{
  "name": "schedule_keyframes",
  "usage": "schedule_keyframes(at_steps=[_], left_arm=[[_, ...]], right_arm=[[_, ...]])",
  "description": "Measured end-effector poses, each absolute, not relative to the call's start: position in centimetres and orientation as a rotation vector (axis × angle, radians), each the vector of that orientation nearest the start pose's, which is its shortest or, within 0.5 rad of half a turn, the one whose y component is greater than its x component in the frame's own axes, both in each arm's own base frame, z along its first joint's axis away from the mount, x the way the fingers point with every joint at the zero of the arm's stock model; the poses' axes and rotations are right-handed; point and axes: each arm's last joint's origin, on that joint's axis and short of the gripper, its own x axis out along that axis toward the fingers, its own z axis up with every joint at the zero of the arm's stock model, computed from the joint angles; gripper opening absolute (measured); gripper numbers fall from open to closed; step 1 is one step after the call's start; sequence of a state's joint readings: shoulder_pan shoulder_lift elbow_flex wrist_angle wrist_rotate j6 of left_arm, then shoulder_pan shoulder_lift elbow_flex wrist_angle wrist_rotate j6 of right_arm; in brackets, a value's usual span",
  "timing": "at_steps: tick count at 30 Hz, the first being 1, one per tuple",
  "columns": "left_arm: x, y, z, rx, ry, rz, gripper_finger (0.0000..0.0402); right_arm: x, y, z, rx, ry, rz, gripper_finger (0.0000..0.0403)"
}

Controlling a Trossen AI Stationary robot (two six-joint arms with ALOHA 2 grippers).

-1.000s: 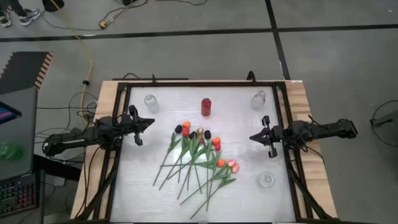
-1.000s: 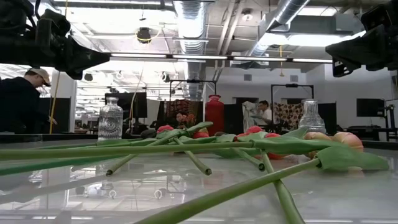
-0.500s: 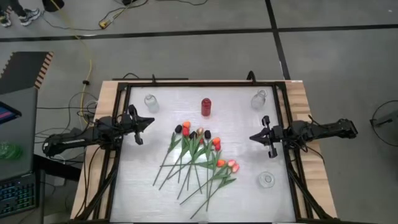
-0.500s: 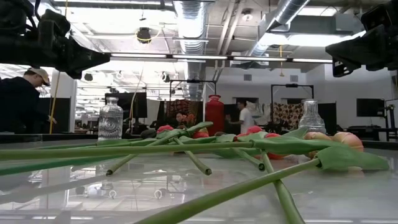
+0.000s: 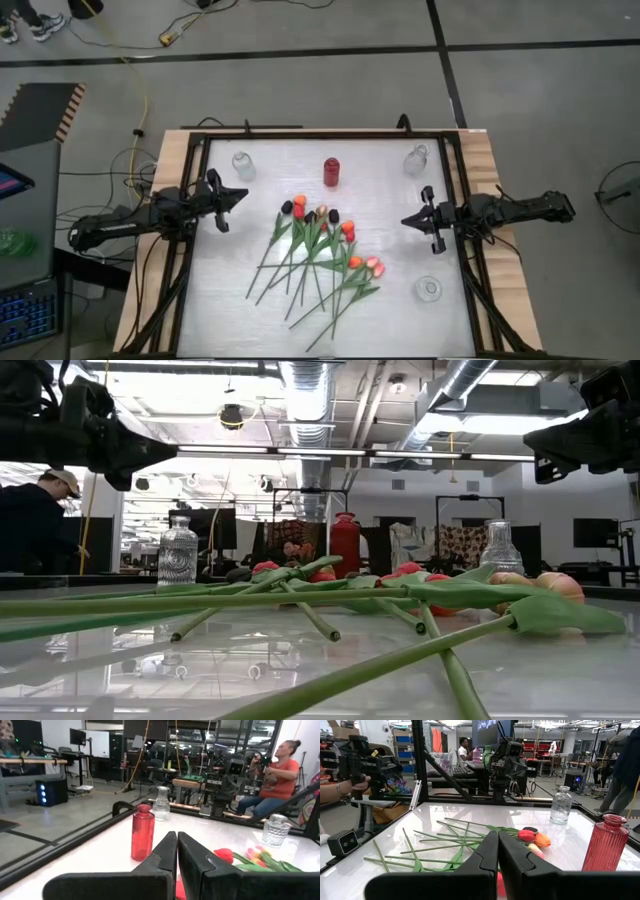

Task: Sort flowers into vase by color
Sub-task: Put the left black flower into the top left transparent vase

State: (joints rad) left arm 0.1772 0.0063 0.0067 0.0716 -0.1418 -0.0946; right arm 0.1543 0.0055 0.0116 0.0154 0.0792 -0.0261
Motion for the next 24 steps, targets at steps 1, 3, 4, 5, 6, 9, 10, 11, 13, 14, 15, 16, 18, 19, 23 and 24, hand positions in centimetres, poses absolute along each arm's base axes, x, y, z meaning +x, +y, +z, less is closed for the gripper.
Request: schedule_keyframes(at_steps=[1, 3, 4, 5, 6, 9, 10, 11, 13, 14, 15, 16, 18, 19, 23, 24], left_arm=[[9.5, 2.1, 17.2, -0.091, -0.091, 0.316, 0.0000], [9.5, 2.1, 17.3, -0.090, -0.097, 0.316, 0.0000], [9.5, 2.1, 17.3, -0.089, -0.101, 0.316, 0.0000], [9.5, 2.1, 17.4, -0.090, -0.107, 0.316, 0.0001], [9.5, 2.1, 17.5, -0.097, -0.117, 0.315, 0.0002], [9.4, 2.1, 17.8, -0.130, -0.155, 0.312, 0.0015], [9.4, 2.1, 17.9, -0.139, -0.165, 0.311, 0.0022], [9.4, 2.1, 18.0, -0.144, -0.177, 0.311, 0.0031], [9.4, 2.1, 18.2, -0.166, -0.201, 0.307, 0.0049], [9.4, 2.1, 18.3, -0.176, -0.216, 0.308, 0.0059], [9.4, 2.1, 18.4, -0.183, -0.227, 0.311, 0.0069], [9.4, 2.1, 18.5, -0.188, -0.232, 0.312, 0.0079], [9.6, 2.2, 18.5, -0.192, -0.209, 0.321, 0.0099], [9.7, 2.2, 18.6, -0.193, -0.193, 0.323, 0.0108], [10.4, 2.4, 19.7, -0.194, -0.154, 0.337, 0.0136], [10.6, 2.4, 19.8, -0.194, -0.122, 0.340, 0.0141]], right_arm=[[9.6, 1.3, 16.8, -0.024, -0.022, 0.075, 0.0040], [9.6, 1.3, 16.9, -0.024, -0.022, 0.075, 0.0040], [9.6, 1.3, 16.9, -0.023, -0.023, 0.075, 0.0040], [9.6, 1.3, 16.8, -0.024, -0.022, 0.075, 0.0040], [9.6, 1.3, 16.9, -0.024, -0.022, 0.075, 0.0040], [9.6, 1.3, 16.8, -0.024, -0.022, 0.075, 0.0040], [9.6, 1.3, 16.9, -0.024, -0.023, 0.075, 0.0040], [9.6, 1.3, 16.9, -0.024, -0.023, 0.075, 0.0040], [9.6, 1.3, 16.9, -0.024, -0.023, 0.075, 0.0040], [9.6, 1.3, 16.8, -0.024, -0.022, 0.075, 0.0040], [9.6, 1.3, 16.9, -0.024, -0.023, 0.075, 0.0040], [9.6, 1.3, 16.9, -0.024, -0.023, 0.075, 0.0040], [9.6, 1.3, 16.8, -0.024, -0.022, 0.075, 0.0040], [9.6, 1.3, 16.8, -0.024, -0.023, 0.075, 0.0040], [9.6, 1.3, 17.0, -0.021, -0.044, 0.074, 0.0040], [9.6, 1.3, 17.0, -0.021, -0.047, 0.074, 0.0040]])
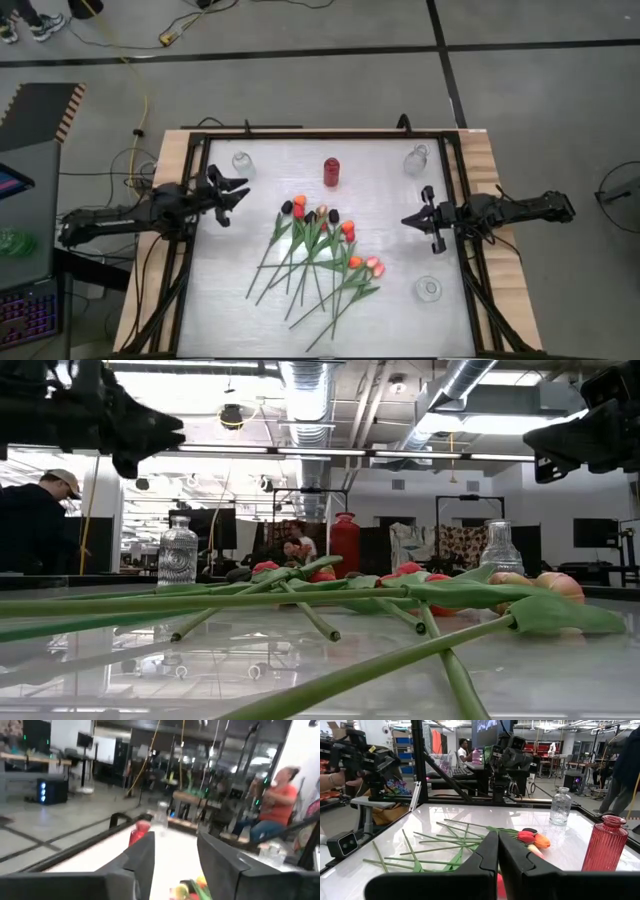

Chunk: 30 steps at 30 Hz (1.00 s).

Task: Sort flowers into vase by color
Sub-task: Put the left black flower into the top left transparent vase

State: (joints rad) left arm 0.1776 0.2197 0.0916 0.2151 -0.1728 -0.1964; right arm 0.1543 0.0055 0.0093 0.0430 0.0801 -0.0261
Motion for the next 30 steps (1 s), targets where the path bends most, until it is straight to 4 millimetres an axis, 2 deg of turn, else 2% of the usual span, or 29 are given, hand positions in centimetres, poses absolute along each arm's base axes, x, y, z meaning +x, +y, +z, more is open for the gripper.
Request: schedule_keyframes(at_steps=[6, 18, 30], left_arm=[[12.5, 2.7, 20.4, -0.225, 0.080, 0.362, 0.0150], [16.1, 3.3, 20.6, -0.317, 0.534, 0.399, 0.0136], [18.4, 3.1, 17.8, -0.478, 0.752, 0.327, 0.0132]], right_arm=[[9.6, 1.3, 17.2, -0.019, -0.064, 0.073, 0.0040], [9.6, 1.3, 17.3, -0.018, -0.069, 0.073, 0.0040], [9.6, 1.3, 17.3, -0.018, -0.069, 0.073, 0.0040]])
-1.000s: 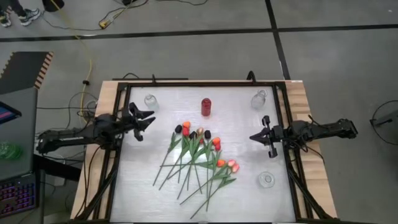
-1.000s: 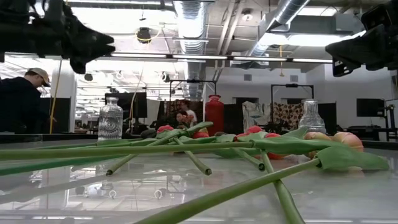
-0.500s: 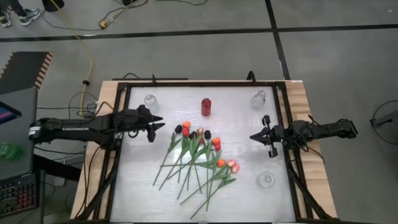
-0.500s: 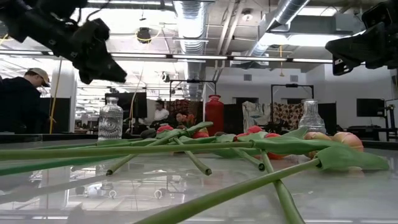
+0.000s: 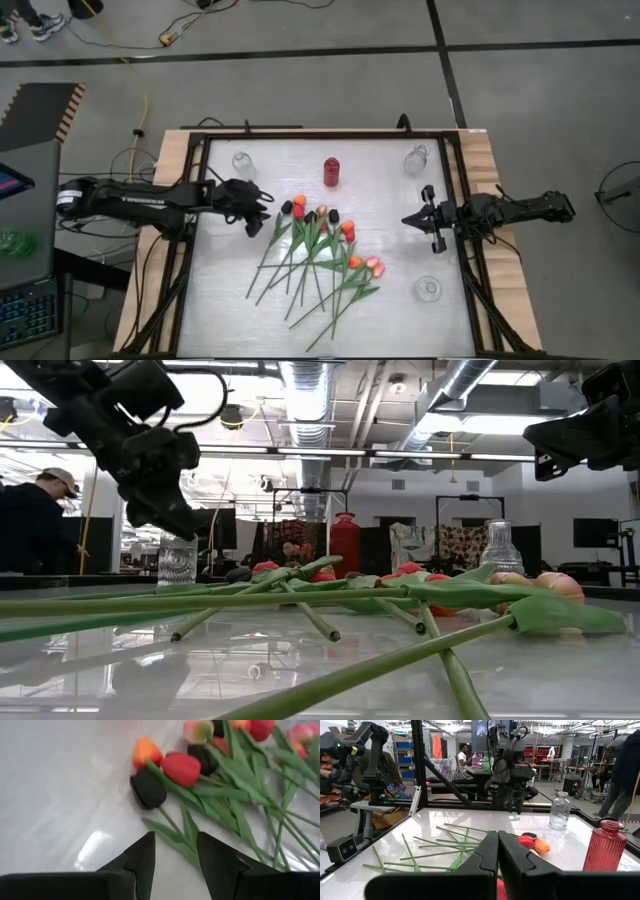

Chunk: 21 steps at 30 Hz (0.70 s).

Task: Sort flowers into vase by color
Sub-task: Put the left black flower into the top left transparent vase

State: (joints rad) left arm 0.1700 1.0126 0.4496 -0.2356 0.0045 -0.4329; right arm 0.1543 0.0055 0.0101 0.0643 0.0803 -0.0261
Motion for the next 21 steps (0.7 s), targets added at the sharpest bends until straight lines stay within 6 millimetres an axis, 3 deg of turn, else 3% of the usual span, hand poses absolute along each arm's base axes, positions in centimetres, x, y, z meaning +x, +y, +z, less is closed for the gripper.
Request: schedule_keyframes(at_steps=[11, 21], left_arm=[[20.5, 1.1, 15.5, -0.512, 0.830, 0.254, 0.0132], [21.8, 0.4, 13.2, -0.581, 0.873, 0.337, 0.0132]], right_arm=[[9.6, 1.3, 17.3, -0.018, -0.070, 0.073, 0.0040], [9.6, 1.3, 17.3, -0.018, -0.070, 0.073, 0.0040]])
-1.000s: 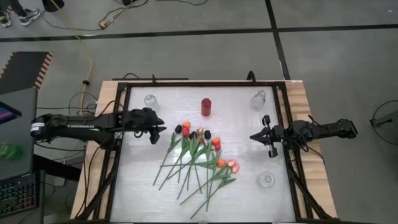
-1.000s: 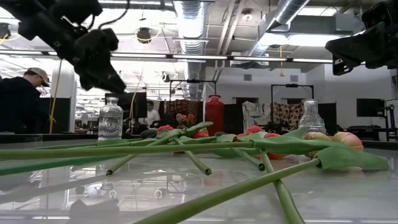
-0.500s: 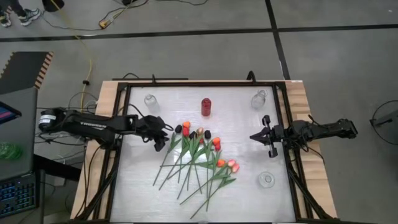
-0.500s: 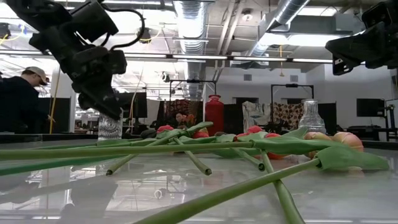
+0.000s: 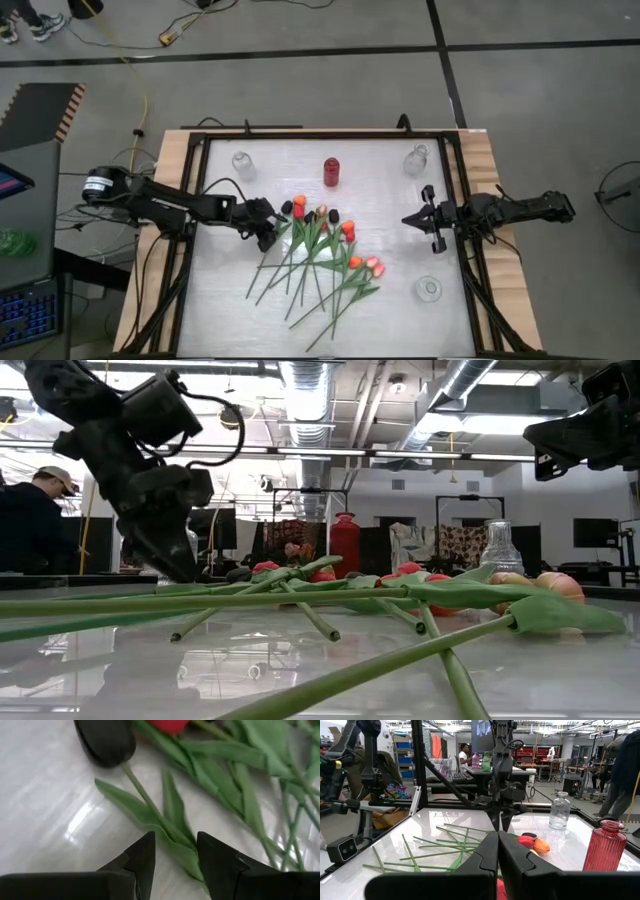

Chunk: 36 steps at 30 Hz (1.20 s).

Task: Sort flowers into vase by color
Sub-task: Put the left black flower into the top left transparent vase

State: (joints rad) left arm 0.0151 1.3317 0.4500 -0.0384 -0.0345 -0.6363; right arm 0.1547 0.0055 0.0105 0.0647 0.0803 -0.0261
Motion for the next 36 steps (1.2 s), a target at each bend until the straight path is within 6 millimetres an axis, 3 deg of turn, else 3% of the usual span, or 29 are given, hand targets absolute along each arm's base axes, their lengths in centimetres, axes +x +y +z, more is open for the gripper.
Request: schedule_keyframes(at_steps=[12, 24, 36], left_arm=[[23.0, -0.1, 12.3, -0.604, 0.911, 0.339, 0.0124], [23.6, 0.0, 13.0, -0.624, 0.914, 0.351, 0.0006], [23.3, 0.7, 14.1, -0.648, 0.860, 0.371, 0.0001]], right_arm=[[9.6, 1.3, 17.3, -0.018, -0.071, 0.073, 0.0040], [9.6, 1.3, 17.3, -0.018, -0.071, 0.074, 0.0040], [9.6, 1.3, 17.3, -0.018, -0.071, 0.074, 0.0040]])
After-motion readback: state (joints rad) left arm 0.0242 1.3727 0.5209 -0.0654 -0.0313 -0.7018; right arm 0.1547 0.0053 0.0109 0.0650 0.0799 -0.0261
